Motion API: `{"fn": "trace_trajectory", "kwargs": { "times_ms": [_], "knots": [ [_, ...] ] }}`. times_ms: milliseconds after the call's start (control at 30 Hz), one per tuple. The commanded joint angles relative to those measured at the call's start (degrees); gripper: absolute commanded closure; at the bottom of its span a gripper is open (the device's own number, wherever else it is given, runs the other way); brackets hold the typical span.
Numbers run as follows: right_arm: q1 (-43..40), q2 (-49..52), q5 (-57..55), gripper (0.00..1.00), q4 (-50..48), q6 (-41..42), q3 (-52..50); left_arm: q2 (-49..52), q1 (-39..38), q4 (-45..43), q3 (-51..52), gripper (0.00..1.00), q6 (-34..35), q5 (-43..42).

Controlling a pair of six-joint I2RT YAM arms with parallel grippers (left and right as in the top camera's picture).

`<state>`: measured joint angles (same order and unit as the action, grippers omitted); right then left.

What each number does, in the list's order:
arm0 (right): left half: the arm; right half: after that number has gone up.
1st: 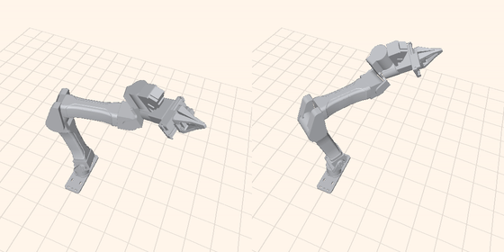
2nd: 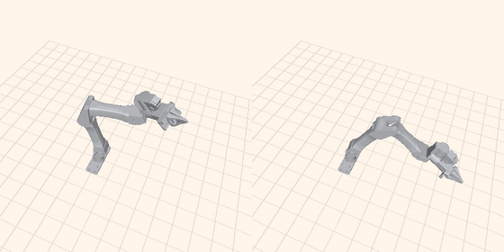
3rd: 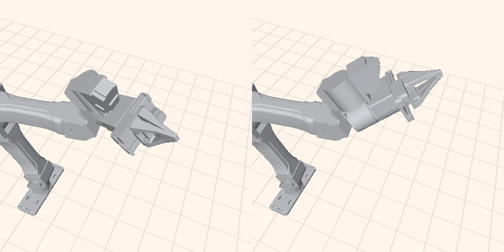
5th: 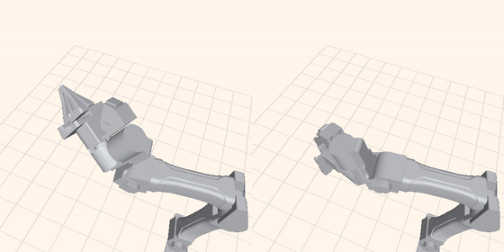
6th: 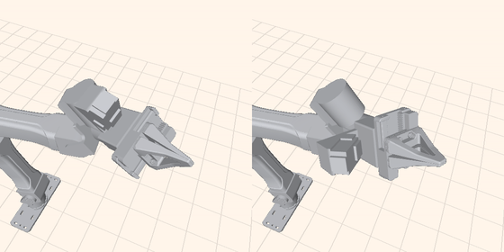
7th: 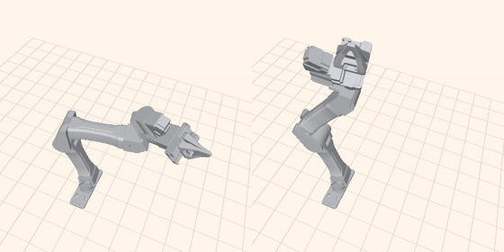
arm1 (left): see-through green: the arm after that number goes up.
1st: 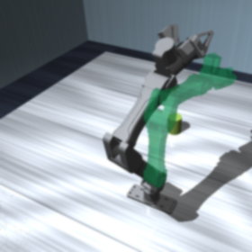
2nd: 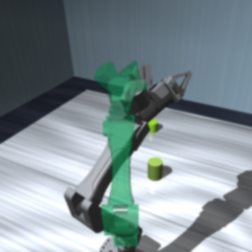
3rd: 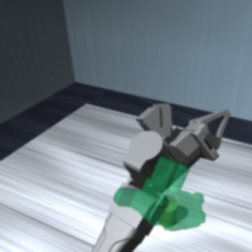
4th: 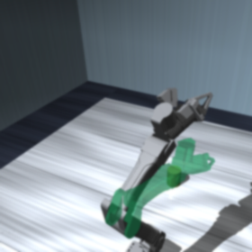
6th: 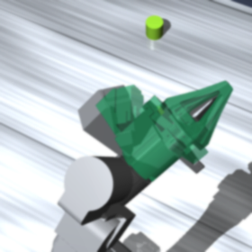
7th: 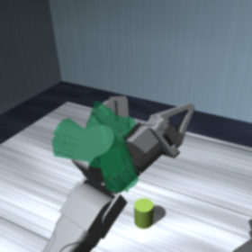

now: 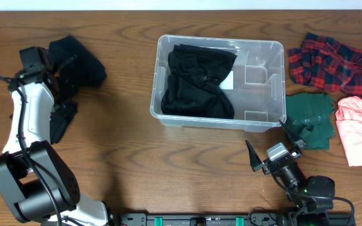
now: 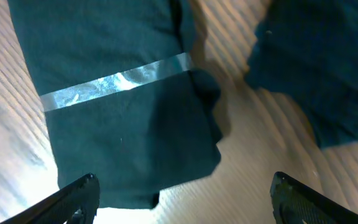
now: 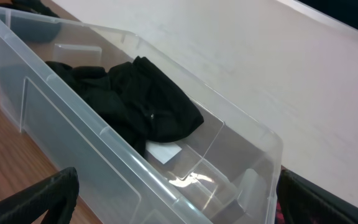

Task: Pack container
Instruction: 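Withdraw the left gripper to the black clothes at left, then grasp the taped black folded garment with the left gripper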

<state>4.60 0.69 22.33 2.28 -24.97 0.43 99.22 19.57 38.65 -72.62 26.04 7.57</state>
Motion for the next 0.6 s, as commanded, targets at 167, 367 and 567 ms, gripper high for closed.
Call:
{"fn": "trace_trajectory", "kwargs": {
  "times_ms": [167, 367, 567],
  "knots": [
    [0.33, -0.26, 0.35, 0.01, 0.13, -0.59, -0.11, -0.24, 0.28, -7.74, 4.98, 0.12, 6.14, 3.21],
    [0.33, -0.26, 0.35, 0.01, 0.13, -0.59, -0.11, 0.66, 0.28, -8.61, 5.81, 0.12, 8.87, 6.60],
    [0.33, -0.26, 0.37, 0.01, 0.13, -0.59, -0.11, 3.93, -0.04, -9.51, 5.81, 0.12, 10.73, 6.62]
  ]
}}
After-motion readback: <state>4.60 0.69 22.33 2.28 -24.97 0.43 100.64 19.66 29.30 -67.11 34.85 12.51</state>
